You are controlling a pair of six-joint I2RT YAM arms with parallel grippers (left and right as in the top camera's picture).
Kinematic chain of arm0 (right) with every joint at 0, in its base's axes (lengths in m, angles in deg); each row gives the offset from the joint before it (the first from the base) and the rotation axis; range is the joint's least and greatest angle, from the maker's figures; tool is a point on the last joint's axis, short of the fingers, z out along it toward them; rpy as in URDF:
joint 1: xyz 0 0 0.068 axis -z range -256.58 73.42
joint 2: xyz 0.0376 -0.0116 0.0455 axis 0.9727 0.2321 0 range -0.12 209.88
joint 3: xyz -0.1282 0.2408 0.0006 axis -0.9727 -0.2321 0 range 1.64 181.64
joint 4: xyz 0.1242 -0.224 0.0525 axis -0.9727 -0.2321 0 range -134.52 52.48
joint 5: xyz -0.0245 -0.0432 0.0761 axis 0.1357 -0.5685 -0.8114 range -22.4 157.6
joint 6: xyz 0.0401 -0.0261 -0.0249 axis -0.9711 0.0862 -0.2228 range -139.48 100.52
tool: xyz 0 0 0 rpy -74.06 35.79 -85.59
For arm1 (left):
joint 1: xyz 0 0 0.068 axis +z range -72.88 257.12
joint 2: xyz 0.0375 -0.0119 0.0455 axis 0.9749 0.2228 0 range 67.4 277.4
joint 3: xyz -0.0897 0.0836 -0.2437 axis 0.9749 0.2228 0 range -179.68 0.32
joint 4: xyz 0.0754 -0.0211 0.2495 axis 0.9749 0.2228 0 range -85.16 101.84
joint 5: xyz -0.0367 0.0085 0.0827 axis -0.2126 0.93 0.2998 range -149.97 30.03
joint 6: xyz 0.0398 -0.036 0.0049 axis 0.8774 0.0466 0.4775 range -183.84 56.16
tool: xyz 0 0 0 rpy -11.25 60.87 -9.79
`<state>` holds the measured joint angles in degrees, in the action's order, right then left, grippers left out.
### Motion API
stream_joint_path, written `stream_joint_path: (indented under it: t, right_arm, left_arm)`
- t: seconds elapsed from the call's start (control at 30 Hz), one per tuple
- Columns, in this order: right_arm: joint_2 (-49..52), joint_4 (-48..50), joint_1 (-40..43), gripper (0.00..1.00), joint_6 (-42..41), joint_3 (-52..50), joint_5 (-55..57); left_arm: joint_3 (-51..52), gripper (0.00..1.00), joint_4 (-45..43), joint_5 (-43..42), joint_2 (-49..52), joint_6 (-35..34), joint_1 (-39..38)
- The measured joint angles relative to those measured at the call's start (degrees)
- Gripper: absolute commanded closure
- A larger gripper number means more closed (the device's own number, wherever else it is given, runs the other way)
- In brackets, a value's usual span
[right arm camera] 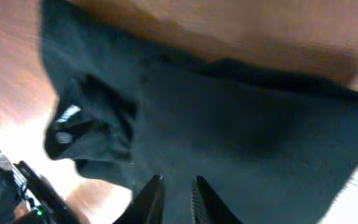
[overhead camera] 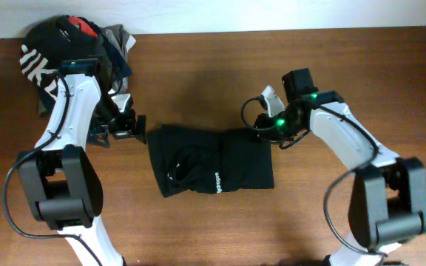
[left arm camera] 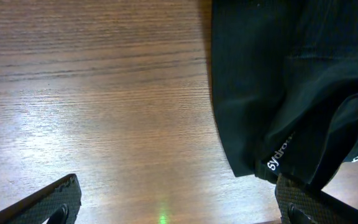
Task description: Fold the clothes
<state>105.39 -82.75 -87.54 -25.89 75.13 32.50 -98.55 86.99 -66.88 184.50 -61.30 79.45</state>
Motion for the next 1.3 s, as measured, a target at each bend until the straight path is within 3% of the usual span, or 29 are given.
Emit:
stream_joint_path:
  t: [0.13, 0.3, 0.53, 0.83, 1.1, 1.3]
  right_arm:
    - [4.52, 4.24, 0.00, 0.74, 0.11, -1.64, -0.59]
    - [5.81, 5.62, 0.00, 0.75, -0.59, -1.70, 0.24]
    - [4.79, -7.41, 1.36, 0.73, -1.11, 3.13, 3.17]
    - [-10.16, -25.66, 3.32, 0.65, 0.96, 19.41, 9.11]
    - [-19.82, -33.18, 3.32, 0.64, -0.50, 20.26, 14.47]
    - [-26.60, -37.09, 3.32, 0.61, -1.44, 20.26, 15.76]
  left_arm:
    - [0.00, 0.01, 0.02, -0.17, 0.00, 0.00, 0.00]
    - [0.00, 0.01, -0.20, -0.20, 0.00, 0.00, 0.00]
    - [0.00, 0.01, -1.99, -2.38, 0.00, 0.00, 0.00]
    - [2.71, 0.01, -6.47, -4.39, 0.00, -0.02, 0.00]
    - [6.80, 0.01, -9.14, -6.47, 0.00, -0.63, 0.02]
    - [6.82, 0.01, -8.92, -16.24, 0.00, 3.54, -0.09]
